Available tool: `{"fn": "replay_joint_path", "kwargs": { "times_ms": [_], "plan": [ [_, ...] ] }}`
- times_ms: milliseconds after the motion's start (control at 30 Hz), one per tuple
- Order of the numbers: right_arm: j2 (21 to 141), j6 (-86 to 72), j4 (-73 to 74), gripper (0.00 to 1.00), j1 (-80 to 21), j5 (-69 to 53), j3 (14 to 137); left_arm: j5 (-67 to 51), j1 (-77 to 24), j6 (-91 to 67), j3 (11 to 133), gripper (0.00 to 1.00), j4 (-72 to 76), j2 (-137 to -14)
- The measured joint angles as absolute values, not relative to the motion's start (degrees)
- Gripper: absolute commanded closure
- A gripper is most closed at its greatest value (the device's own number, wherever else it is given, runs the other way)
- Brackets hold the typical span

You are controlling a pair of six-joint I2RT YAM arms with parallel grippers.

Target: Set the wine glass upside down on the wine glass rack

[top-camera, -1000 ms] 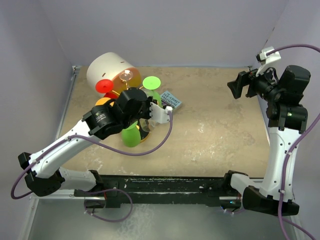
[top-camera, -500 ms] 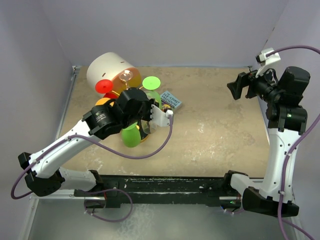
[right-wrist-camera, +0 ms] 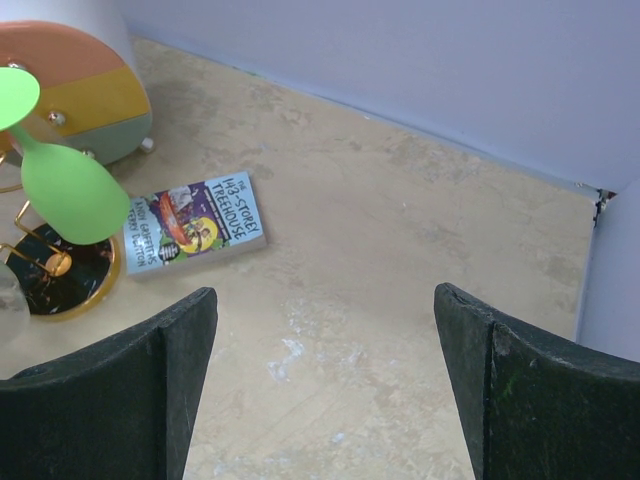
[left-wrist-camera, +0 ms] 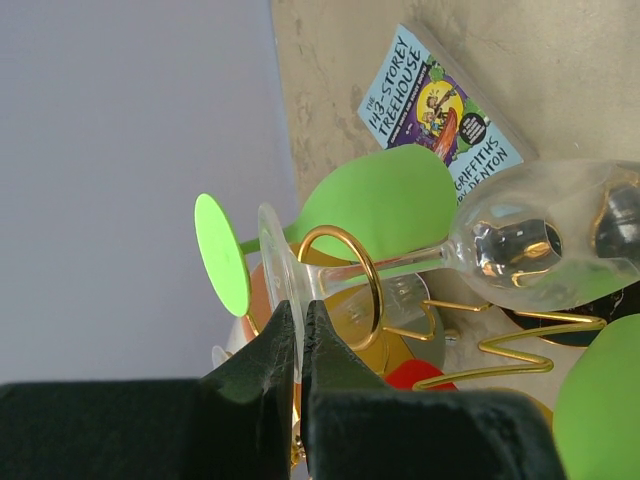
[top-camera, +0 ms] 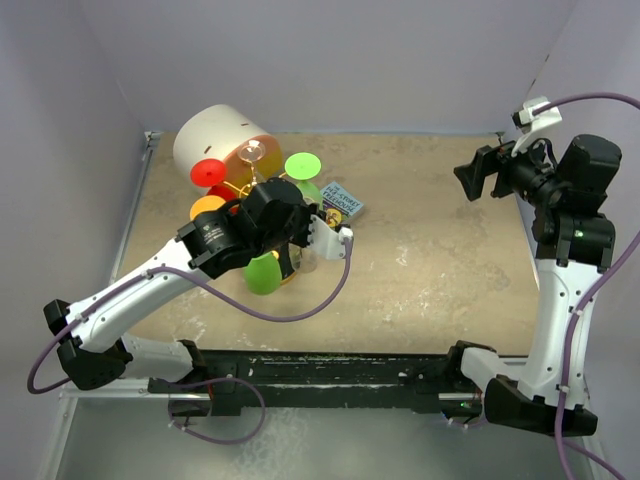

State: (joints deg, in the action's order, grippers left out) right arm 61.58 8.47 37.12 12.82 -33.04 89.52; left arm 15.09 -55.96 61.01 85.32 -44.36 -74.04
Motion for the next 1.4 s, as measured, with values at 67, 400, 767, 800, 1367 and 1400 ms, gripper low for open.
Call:
{"fn": "replay_joint_path", "kwargs": {
  "times_ms": [67,400,767,800,1367,1400],
  "plan": [
    [61.43,8.47,37.04,0.09,12.82,-33.08,89.43,14.96,-55.96,60.97,85.32,1.0,-44.23,-74.04],
    [61.32,8.47,36.99,0.09,12.82,-33.26,89.3,12.03,-55.96,59.61,85.32,0.93,-44.86,-74.04],
    [61.36,8.47,36.97,0.09,12.82,-33.8,89.3,11.77,-55.96,59.16,84.44,0.84,-43.88,-74.02],
    [61.36,8.47,36.97,0.09,12.82,-33.85,89.3,11.77,-55.99,59.09,84.44,0.83,-43.88,-74.02],
    [61.32,8.38,36.56,0.08,12.91,-34.0,88.53,11.77,-55.94,58.22,84.34,0.72,-43.9,-73.91],
    [61.32,8.36,36.56,0.08,12.93,-34.0,88.53,11.75,-55.94,57.89,84.36,0.72,-43.9,-73.82]
  ]
}}
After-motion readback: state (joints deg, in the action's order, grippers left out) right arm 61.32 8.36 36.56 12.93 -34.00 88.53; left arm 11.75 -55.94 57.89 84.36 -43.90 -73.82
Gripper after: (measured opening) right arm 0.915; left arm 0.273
